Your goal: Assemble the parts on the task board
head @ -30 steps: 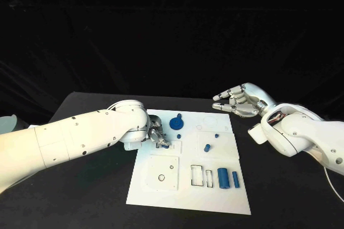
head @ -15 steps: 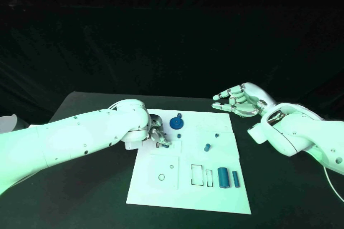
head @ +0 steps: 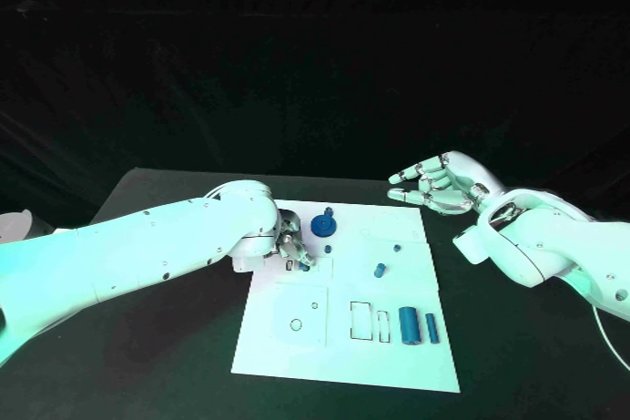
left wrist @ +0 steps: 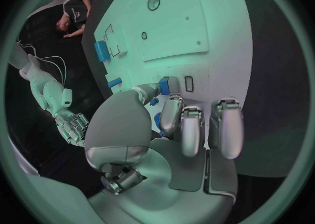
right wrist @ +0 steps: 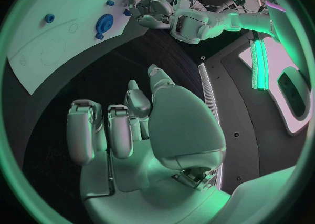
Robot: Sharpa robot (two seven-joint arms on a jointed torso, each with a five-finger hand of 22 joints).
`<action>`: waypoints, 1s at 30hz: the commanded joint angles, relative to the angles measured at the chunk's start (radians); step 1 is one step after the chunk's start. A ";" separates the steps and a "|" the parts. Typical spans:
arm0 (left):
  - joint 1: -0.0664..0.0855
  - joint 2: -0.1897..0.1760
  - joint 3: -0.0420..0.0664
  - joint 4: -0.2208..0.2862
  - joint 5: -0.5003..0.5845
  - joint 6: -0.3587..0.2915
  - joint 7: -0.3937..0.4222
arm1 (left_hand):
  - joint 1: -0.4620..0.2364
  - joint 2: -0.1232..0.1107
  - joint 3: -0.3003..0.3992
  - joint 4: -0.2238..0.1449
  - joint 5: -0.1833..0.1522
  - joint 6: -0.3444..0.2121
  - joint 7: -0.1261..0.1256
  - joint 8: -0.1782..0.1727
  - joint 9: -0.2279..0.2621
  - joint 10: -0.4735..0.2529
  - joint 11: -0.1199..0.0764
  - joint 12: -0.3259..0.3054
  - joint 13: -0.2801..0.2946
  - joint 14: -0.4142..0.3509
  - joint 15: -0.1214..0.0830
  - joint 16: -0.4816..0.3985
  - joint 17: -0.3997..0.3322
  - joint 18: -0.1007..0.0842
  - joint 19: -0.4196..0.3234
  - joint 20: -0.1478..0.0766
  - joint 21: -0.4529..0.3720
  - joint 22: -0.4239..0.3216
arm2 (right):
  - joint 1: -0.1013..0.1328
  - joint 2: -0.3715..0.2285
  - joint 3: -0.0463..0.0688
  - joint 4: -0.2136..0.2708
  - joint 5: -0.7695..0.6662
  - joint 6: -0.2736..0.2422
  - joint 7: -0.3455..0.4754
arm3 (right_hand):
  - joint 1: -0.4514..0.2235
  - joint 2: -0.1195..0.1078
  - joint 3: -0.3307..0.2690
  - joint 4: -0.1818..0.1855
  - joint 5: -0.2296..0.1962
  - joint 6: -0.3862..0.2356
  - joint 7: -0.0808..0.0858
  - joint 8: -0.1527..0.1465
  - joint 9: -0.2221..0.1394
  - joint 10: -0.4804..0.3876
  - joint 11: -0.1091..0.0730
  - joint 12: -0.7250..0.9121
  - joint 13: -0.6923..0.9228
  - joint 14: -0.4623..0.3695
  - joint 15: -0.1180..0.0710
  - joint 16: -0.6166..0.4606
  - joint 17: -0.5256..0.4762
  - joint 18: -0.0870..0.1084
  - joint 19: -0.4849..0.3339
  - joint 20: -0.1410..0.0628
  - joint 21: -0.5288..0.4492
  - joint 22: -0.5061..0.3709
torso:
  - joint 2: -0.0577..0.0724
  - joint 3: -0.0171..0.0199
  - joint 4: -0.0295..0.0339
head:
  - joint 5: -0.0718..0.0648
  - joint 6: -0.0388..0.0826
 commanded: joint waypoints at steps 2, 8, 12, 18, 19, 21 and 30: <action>-0.005 0.010 -0.003 -0.006 0.015 0.052 -0.049 | -0.022 0.014 0.054 -0.066 0.002 0.033 -0.018 -0.006 0.000 0.009 -0.003 0.007 0.005 0.106 0.000 0.003 0.263 -0.012 0.075 -0.003 0.003 0.192 | -0.001 -0.001 0.000 0.004 -0.009 0.012 -0.001 | 0.000 0.009 -0.006 0.001 0.004 0.001 0.003 0.002 0.001 -0.007 0.001 -0.004 -0.001 0.077 -0.004 -0.005 0.152 -0.004 -0.002 -0.004 -0.007 -0.001 | 0.001 -0.0005 0.0003 | -0.001 0.001; -0.004 0.022 -0.003 -0.019 0.016 0.060 -0.050 | -0.057 0.042 0.031 -0.044 0.004 0.045 -0.019 -0.018 -0.004 0.013 -0.005 0.012 0.013 0.106 -0.001 0.003 0.263 -0.012 0.076 -0.004 0.003 0.193 | -0.001 -0.002 0.000 0.007 -0.009 0.012 -0.001 | 0.001 0.009 -0.007 0.001 0.004 0.001 0.003 0.003 0.001 -0.007 0.001 -0.004 -0.001 0.077 -0.004 -0.005 0.152 -0.003 -0.002 -0.004 -0.007 -0.001 | 0.001 -0.0010 0.0010 | -0.001 0.002; -0.004 0.027 -0.004 -0.027 0.016 0.069 -0.050 | -0.067 0.048 0.025 -0.038 0.004 0.050 -0.020 -0.021 -0.005 0.015 -0.005 0.016 0.018 0.106 -0.001 0.003 0.263 -0.012 0.076 -0.004 0.004 0.194 | -0.001 -0.001 0.000 0.008 -0.009 0.013 -0.001 | 0.001 0.009 -0.007 0.001 0.004 0.001 0.003 0.003 0.001 -0.007 0.001 -0.004 -0.001 0.077 -0.004 -0.005 0.152 -0.003 -0.002 -0.004 -0.007 -0.001 | 0.001 -0.0013 0.0006 | -0.001 0.001; -0.004 0.030 -0.004 -0.036 0.016 0.080 -0.051 | -0.085 0.046 0.007 -0.033 0.003 0.057 -0.021 -0.027 -0.006 0.017 -0.006 0.018 0.022 0.106 -0.001 0.003 0.263 -0.013 0.077 -0.005 0.005 0.195 | -0.001 -0.001 0.000 0.009 -0.009 0.014 -0.002 | 0.001 0.010 -0.007 0.001 0.006 0.001 0.003 0.003 0.001 -0.008 0.001 -0.005 -0.002 0.077 -0.004 -0.006 0.151 -0.003 -0.002 -0.004 -0.007 -0.002 | 0.001 -0.0016 0.0013 | -0.002 -0.001; -0.004 0.030 -0.004 -0.038 0.016 0.082 -0.050 | -0.089 0.042 0.001 -0.033 0.003 0.059 -0.022 -0.028 -0.006 0.017 -0.006 0.018 0.023 0.106 -0.002 0.003 0.263 -0.013 0.077 -0.005 0.005 0.196 | -0.001 -0.001 0.000 0.009 -0.009 0.015 -0.003 | 0.001 0.010 -0.007 0.001 0.006 0.001 0.003 0.003 0.001 -0.008 0.001 -0.005 -0.002 0.077 -0.004 -0.006 0.151 -0.003 -0.002 -0.004 -0.007 -0.002 | 0.001 -0.0016 0.0013 | -0.002 -0.001; -0.004 0.032 -0.004 -0.044 0.016 0.091 -0.050 | -0.108 0.029 -0.029 -0.028 0.001 0.066 -0.023 -0.031 -0.006 0.018 -0.007 0.018 0.024 0.106 -0.002 0.003 0.263 -0.013 0.077 -0.004 0.005 0.196 | -0.001 -0.001 0.000 0.009 -0.009 0.016 -0.004 | 0.001 0.010 -0.007 0.001 0.006 0.001 0.003 0.003 0.001 -0.008 0.001 -0.006 -0.002 0.077 -0.004 -0.006 0.151 -0.003 -0.002 -0.004 -0.008 -0.002 | 0.001 -0.0020 0.0015 | -0.001 -0.001; -0.004 0.032 -0.004 -0.052 0.008 0.102 -0.049 | -0.167 0.011 -0.161 0.012 -0.005 0.090 -0.025 -0.043 -0.006 0.022 -0.008 0.017 0.028 0.106 -0.002 0.003 0.263 -0.014 0.078 -0.005 0.007 0.200 | -0.001 0.000 0.000 0.010 -0.009 0.017 -0.005 | 0.000 0.010 -0.008 0.002 0.006 0.001 0.003 0.002 0.001 -0.009 0.002 -0.008 -0.004 0.076 -0.004 -0.007 0.148 -0.002 -0.004 -0.004 -0.010 -0.006 | 0.000 -0.0023 0.0012 | -0.002 -0.003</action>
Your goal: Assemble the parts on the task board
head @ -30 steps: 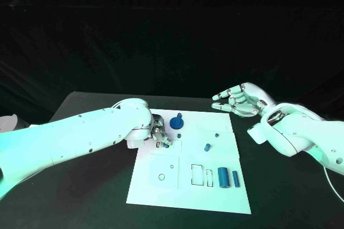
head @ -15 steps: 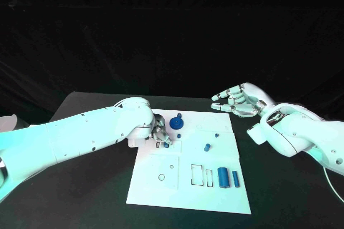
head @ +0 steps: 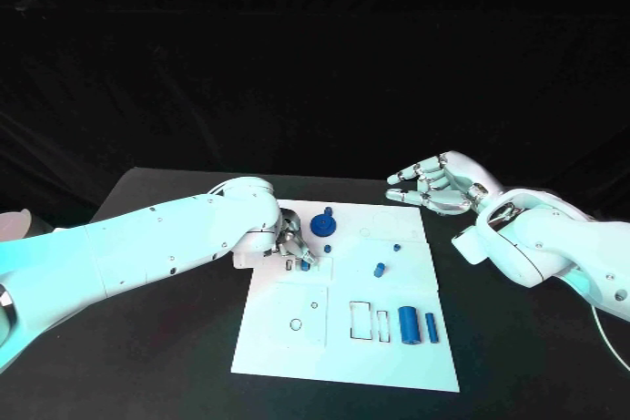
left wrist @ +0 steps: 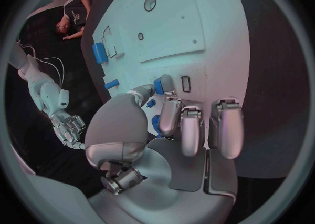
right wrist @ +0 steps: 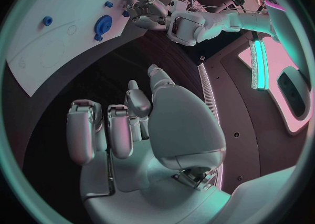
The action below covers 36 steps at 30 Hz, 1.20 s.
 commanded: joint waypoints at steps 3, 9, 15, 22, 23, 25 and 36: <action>-0.007 0.002 -0.005 -0.001 0.005 0.042 -0.050 | -0.022 -0.001 -0.080 0.022 -0.045 0.012 0.002 -0.007 0.001 0.010 0.001 0.006 0.004 0.106 -0.003 0.003 0.263 -0.014 0.079 -0.006 0.009 0.203 | -0.001 0.001 0.000 0.001 -0.009 0.015 -0.001 | 0.000 0.010 -0.006 -0.001 0.006 0.001 0.003 0.002 0.001 -0.010 0.002 -0.005 -0.002 0.076 -0.004 -0.005 0.145 -0.002 -0.005 -0.004 -0.007 -0.003 | 0.000 -0.0005 0.0002 | 0.000 -0.001; -0.007 0.001 -0.004 -0.001 0.003 0.024 -0.049 | -0.006 0.026 -0.165 0.051 -0.171 0.017 0.000 -0.016 0.004 0.012 0.000 0.005 0.007 0.106 -0.005 0.003 0.263 -0.015 0.081 -0.008 0.011 0.207 | -0.001 0.001 0.000 0.001 -0.009 0.015 -0.001 | 0.000 0.010 -0.006 -0.001 0.006 0.001 0.003 0.002 0.001 -0.010 0.002 -0.005 -0.002 0.076 -0.004 -0.005 0.145 -0.002 -0.005 -0.004 -0.007 -0.003 | -0.001 -0.0006 0.0003 | 0.000 -0.001; -0.007 -0.005 -0.002 0.005 0.003 0.000 -0.047 | -0.003 0.030 -0.202 0.069 -0.189 0.021 -0.001 -0.017 0.007 0.014 -0.001 0.006 0.010 0.106 -0.005 0.003 0.263 -0.016 0.082 -0.008 0.013 0.211 | -0.001 0.001 0.000 0.000 -0.009 0.014 -0.002 | -0.001 0.010 -0.007 -0.001 0.005 0.001 0.003 0.002 0.001 -0.011 0.002 -0.008 -0.004 0.075 -0.004 -0.006 0.143 -0.002 -0.006 -0.004 -0.008 -0.004 | -0.001 -0.0008 -0.0001 | 0.000 0.000; -0.007 -0.032 0.006 0.035 0.003 -0.052 -0.043 | -0.003 0.022 -0.288 0.094 -0.223 0.026 -0.004 -0.018 0.013 0.016 -0.003 0.006 0.012 0.106 -0.008 0.003 0.263 -0.016 0.083 -0.010 0.014 0.213 | -0.001 0.001 0.000 -0.001 -0.009 0.016 -0.002 | -0.001 0.010 -0.007 0.000 0.005 0.000 0.003 0.002 0.002 -0.013 0.002 -0.011 -0.007 0.075 -0.004 -0.009 0.140 -0.001 -0.008 -0.004 -0.010 -0.009 | 0.000 -0.0010 -0.0008 | -0.001 0.000; -0.007 -0.037 0.008 0.041 0.003 -0.064 -0.042 | -0.005 0.023 -0.301 0.096 -0.236 0.026 -0.004 -0.019 0.014 0.016 -0.003 0.005 0.012 0.106 -0.008 0.003 0.263 -0.016 0.083 -0.010 0.014 0.212 | -0.001 0.001 0.000 -0.001 -0.009 0.016 -0.002 | -0.001 0.010 -0.007 0.000 0.005 0.000 0.003 0.002 0.002 -0.013 0.002 -0.011 -0.007 0.075 -0.004 -0.009 0.140 -0.001 -0.008 -0.004 -0.010 -0.009 | 0.000 -0.0010 -0.0008 | -0.001 0.000; -0.007 -0.050 0.014 0.055 0.006 -0.092 -0.040 | -0.008 0.026 -0.325 0.097 -0.255 0.026 -0.003 -0.019 0.016 0.017 -0.003 0.005 0.013 0.106 -0.008 0.003 0.263 -0.016 0.082 -0.011 0.011 0.210 | -0.001 0.001 -0.001 -0.003 -0.009 0.016 -0.001 | -0.001 0.010 -0.007 0.000 0.005 0.000 0.003 0.002 0.002 -0.013 0.002 -0.011 -0.007 0.075 -0.004 -0.009 0.140 -0.001 -0.008 -0.004 -0.010 -0.009 | -0.001 -0.0007 0.0008 | -0.002 -0.001; 0.011 -0.109 0.061 0.104 0.029 -0.138 -0.040 | 0.011 0.034 -0.447 0.098 -0.269 -0.035 0.014 -0.045 0.018 -0.029 0.009 -0.065 -0.052 0.106 -0.004 0.003 0.263 0.003 0.056 -0.010 -0.051 0.147 | -0.004 0.005 -0.003 -0.015 -0.007 0.016 0.000 | -0.001 0.010 -0.008 0.000 0.005 0.000 0.003 0.002 0.001 -0.014 0.002 -0.014 -0.009 0.074 -0.004 -0.010 0.138 -0.001 -0.009 -0.004 -0.011 -0.010 | -0.001 -0.0001 -0.0006 | -0.001 0.000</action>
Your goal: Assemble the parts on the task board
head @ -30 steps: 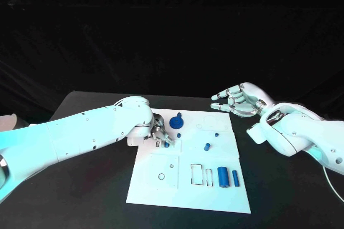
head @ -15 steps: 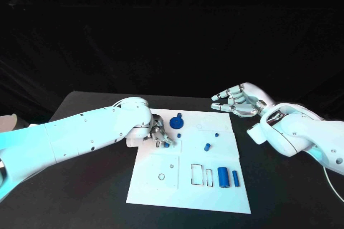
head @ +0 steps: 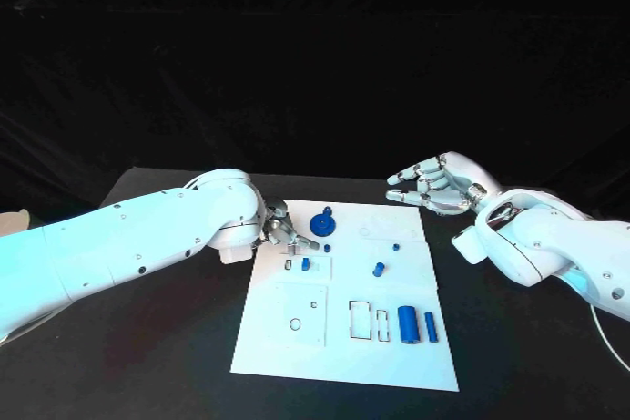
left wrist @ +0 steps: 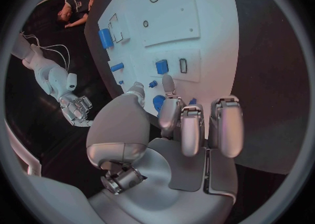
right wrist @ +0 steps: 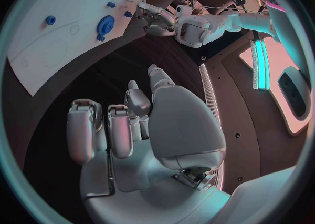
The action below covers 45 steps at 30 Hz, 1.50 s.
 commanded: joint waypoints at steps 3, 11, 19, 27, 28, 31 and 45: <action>0.012 -0.015 0.013 0.011 0.019 -0.024 -0.039 | 0.041 -0.004 -0.052 0.002 -0.003 -0.062 0.024 -0.050 -0.028 -0.039 0.019 -0.048 -0.046 0.106 0.009 0.003 0.263 0.007 0.048 0.007 -0.033 0.128 | -0.003 0.004 -0.001 -0.006 -0.006 0.014 0.002 | -0.001 0.010 -0.008 0.000 0.005 0.000 0.003 0.002 0.001 -0.008 0.001 -0.003 -0.001 0.074 -0.004 -0.006 0.139 -0.001 -0.005 0.000 -0.007 -0.001 | 0.000 0.0005 -0.0011 | 0.001 0.005; 0.031 0.022 0.021 -0.093 -0.005 0.053 -0.029 | 0.140 0.042 -0.057 -0.007 0.001 -0.087 0.046 -0.098 -0.080 -0.071 0.038 -0.091 -0.091 0.106 0.026 0.003 0.263 0.011 0.043 0.023 -0.050 0.114 | -0.008 0.008 -0.003 -0.015 -0.005 0.012 0.000 | -0.001 0.010 -0.008 0.000 0.005 0.000 0.003 0.002 0.001 -0.008 0.001 -0.003 -0.001 0.074 -0.004 -0.006 0.139 -0.001 -0.005 0.000 -0.007 -0.001 | 0.000 -0.0004 0.0013 | -0.001 0.012; 0.034 0.092 0.020 -0.245 -0.011 0.123 -0.007 | 0.159 0.047 -0.064 -0.004 0.000 -0.083 0.049 -0.104 -0.093 -0.075 0.041 -0.093 -0.096 0.106 0.029 0.003 0.263 0.011 0.044 0.027 -0.050 0.115 | -0.014 0.015 -0.003 -0.020 -0.004 0.012 0.000 | -0.002 0.011 -0.009 0.000 0.005 -0.002 0.003 0.001 0.001 -0.009 0.001 -0.006 -0.003 0.074 -0.004 -0.007 0.137 0.000 -0.006 0.000 -0.008 -0.004 | 0.000 0.0013 -0.0021 | 0.010 0.015; 0.034 0.143 0.011 -0.344 -0.015 0.164 0.003 | 0.165 0.064 -0.079 -0.001 0.000 -0.052 0.041 -0.088 -0.100 -0.068 0.036 -0.082 -0.089 0.106 0.027 0.003 0.263 0.010 0.047 0.028 -0.044 0.122 | -0.015 0.019 -0.003 -0.023 -0.004 0.013 0.001 | -0.002 0.011 -0.009 0.000 0.005 -0.002 0.003 0.001 0.001 -0.009 0.001 -0.006 -0.003 0.074 -0.004 -0.007 0.137 0.000 -0.006 0.000 -0.008 -0.004 | 0.002 -0.0003 0.0000 | 0.013 0.013; 0.034 0.148 0.008 -0.351 -0.019 0.167 0.003 | 0.165 0.067 -0.082 -0.001 0.000 -0.046 0.039 -0.083 -0.099 -0.067 0.035 -0.080 -0.088 0.106 0.025 0.003 0.263 0.010 0.048 0.027 -0.043 0.123 | -0.015 0.020 -0.003 -0.023 -0.004 0.013 0.001 | -0.002 0.011 -0.009 0.000 0.005 -0.002 0.003 0.001 0.001 -0.009 0.001 -0.006 -0.003 0.074 -0.004 -0.007 0.137 0.000 -0.006 0.000 -0.008 -0.004 | 0.002 -0.0002 0.0003 | 0.013 0.012; 0.034 0.163 0.003 -0.371 -0.035 0.176 0.003 | 0.168 0.073 -0.090 -0.001 0.000 -0.035 0.034 -0.069 -0.095 -0.063 0.030 -0.074 -0.084 0.106 0.022 0.003 0.263 0.009 0.050 0.025 -0.040 0.128 | -0.015 0.021 -0.003 -0.023 -0.004 0.014 0.001 | -0.002 0.011 -0.009 0.000 0.005 -0.002 0.003 0.001 0.001 -0.009 0.001 -0.006 -0.003 0.074 -0.004 -0.007 0.137 0.000 -0.006 0.000 -0.008 -0.004 | 0.002 -0.0005 -0.0005 | 0.014 0.011; 0.033 0.182 -0.002 -0.386 -0.045 0.188 0.018 | 0.172 0.084 -0.098 -0.001 0.000 -0.029 0.029 -0.054 -0.087 -0.058 0.026 -0.067 -0.078 0.106 0.018 0.003 0.263 0.007 0.052 0.021 -0.034 0.134 | -0.016 0.025 -0.003 -0.026 -0.003 0.016 0.002 | -0.002 0.011 -0.009 0.000 0.005 -0.002 0.003 0.001 0.001 -0.009 0.001 -0.006 -0.003 0.074 -0.004 -0.007 0.137 0.000 -0.006 0.000 -0.008 -0.004 | 0.000 0.0012 0.0000 | 0.015 0.002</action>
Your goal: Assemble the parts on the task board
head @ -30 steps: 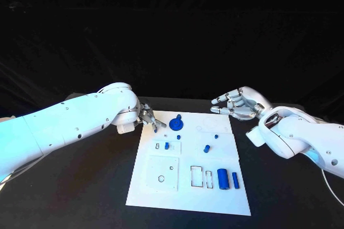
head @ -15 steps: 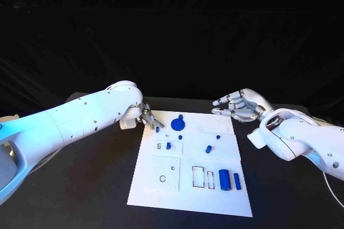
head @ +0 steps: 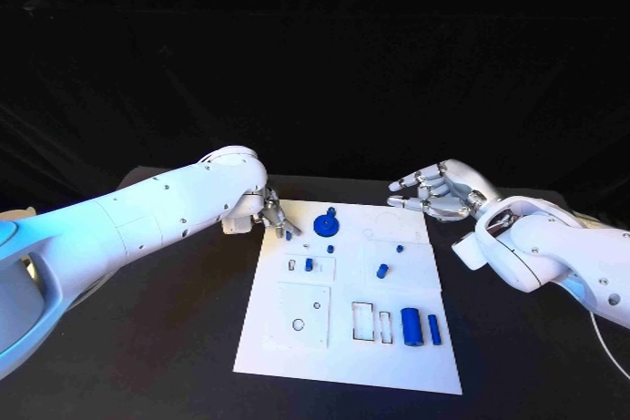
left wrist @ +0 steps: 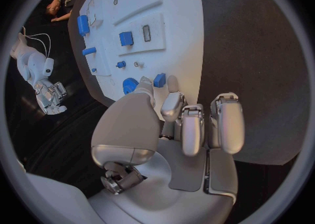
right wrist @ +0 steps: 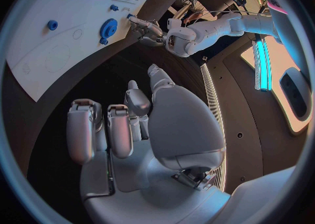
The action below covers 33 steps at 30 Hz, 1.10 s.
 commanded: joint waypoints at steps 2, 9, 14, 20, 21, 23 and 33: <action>0.002 0.003 0.000 0.001 -0.009 0.023 0.015 | 0.002 0.015 -0.006 0.000 0.000 0.008 -0.001 0.009 0.002 0.002 -0.007 0.006 0.001 0.105 -0.004 0.003 0.263 0.007 0.054 0.001 0.005 0.134 | -0.001 0.002 0.000 -0.001 -0.005 0.015 0.003 | -0.002 0.011 -0.004 0.000 0.005 -0.002 0.003 0.001 0.001 -0.006 -0.003 -0.006 -0.001 0.074 -0.004 -0.004 0.136 0.000 -0.006 0.000 -0.004 -0.001 | -0.001 0.0007 0.0012 | 0.000 -0.001; 0.002 0.004 0.000 -0.005 -0.009 0.012 0.015 | 0.028 0.033 -0.005 -0.006 0.000 0.002 -0.003 0.020 0.009 0.002 -0.009 0.006 -0.001 0.105 -0.006 0.003 0.263 0.007 0.054 -0.002 0.004 0.134 | -0.001 0.004 0.000 -0.002 -0.005 0.016 0.002 | -0.002 0.014 -0.004 0.001 0.006 -0.002 0.004 0.001 0.001 -0.006 -0.003 -0.005 -0.001 0.074 -0.004 -0.004 0.136 0.000 -0.006 0.000 -0.004 -0.001 | -0.002 0.0006 0.0007 | 0.000 0.000; 0.002 0.006 0.000 -0.004 -0.011 0.001 0.018 | 0.046 0.044 0.000 -0.009 0.000 -0.001 -0.004 0.025 0.012 0.002 -0.010 0.007 -0.002 0.105 -0.007 0.003 0.263 0.007 0.055 -0.003 0.004 0.135 | -0.001 0.005 0.000 -0.003 -0.005 0.019 0.002 | -0.002 0.014 -0.004 0.001 0.006 -0.002 0.004 0.001 0.001 -0.006 -0.003 -0.005 -0.001 0.074 -0.004 -0.004 0.136 0.000 -0.006 0.000 -0.004 -0.001 | -0.002 0.0005 0.0006 | 0.000 0.000; 0.001 0.010 -0.001 -0.001 -0.015 -0.008 0.026 | 0.056 0.049 0.002 -0.010 0.000 -0.002 -0.004 0.029 0.014 0.003 -0.010 0.009 -0.001 0.105 -0.007 0.003 0.263 0.006 0.055 -0.004 0.005 0.136 | -0.002 0.007 0.000 -0.004 -0.005 0.020 0.003 | -0.002 0.014 -0.004 0.001 0.006 -0.002 0.004 0.001 0.001 -0.006 -0.003 -0.005 -0.001 0.074 -0.004 -0.004 0.136 0.000 -0.006 0.000 -0.004 -0.001 | -0.001 0.0003 0.0006 | 0.000 0.000; 0.001 0.010 -0.001 -0.002 -0.015 -0.009 0.026 | 0.056 0.049 0.002 -0.010 0.000 -0.002 -0.004 0.029 0.014 0.003 -0.010 0.009 -0.001 0.105 -0.007 0.003 0.263 0.006 0.055 -0.004 0.005 0.136 | -0.002 0.007 0.000 -0.004 -0.005 0.020 0.003 | -0.002 0.014 -0.004 0.001 0.006 -0.002 0.004 0.001 0.001 -0.006 -0.003 -0.005 -0.001 0.074 -0.004 -0.004 0.136 0.000 -0.006 0.000 -0.004 -0.001 | -0.001 0.0004 0.0006 | 0.000 0.000; 0.001 0.011 -0.001 -0.003 -0.015 -0.009 0.027 | 0.057 0.050 0.002 -0.011 0.000 -0.002 -0.004 0.029 0.014 0.004 -0.010 0.010 0.000 0.105 -0.007 0.003 0.263 0.006 0.056 -0.004 0.008 0.138 | -0.002 0.007 0.000 -0.004 -0.005 0.021 0.003 | -0.002 0.014 -0.004 0.001 0.006 -0.002 0.004 0.001 0.001 -0.006 -0.003 -0.005 -0.001 0.074 -0.004 -0.004 0.136 0.000 -0.006 0.000 -0.004 -0.001 | -0.001 0.0007 0.0004 | 0.001 0.000; 0.001 0.015 -0.001 -0.008 -0.016 -0.009 0.025 | 0.066 0.055 0.005 -0.011 0.000 -0.002 -0.005 0.033 0.016 0.004 -0.011 0.011 0.000 0.105 -0.007 0.003 0.263 0.006 0.056 -0.004 0.008 0.139 | -0.003 0.009 0.000 -0.006 -0.005 0.023 0.003 | -0.002 0.014 -0.004 0.001 0.006 -0.002 0.004 0.001 0.001 -0.006 -0.003 -0.005 -0.001 0.074 -0.004 -0.004 0.136 0.000 -0.006 0.000 -0.004 -0.001 | -0.001 0.0004 0.0010 | 0.001 -0.001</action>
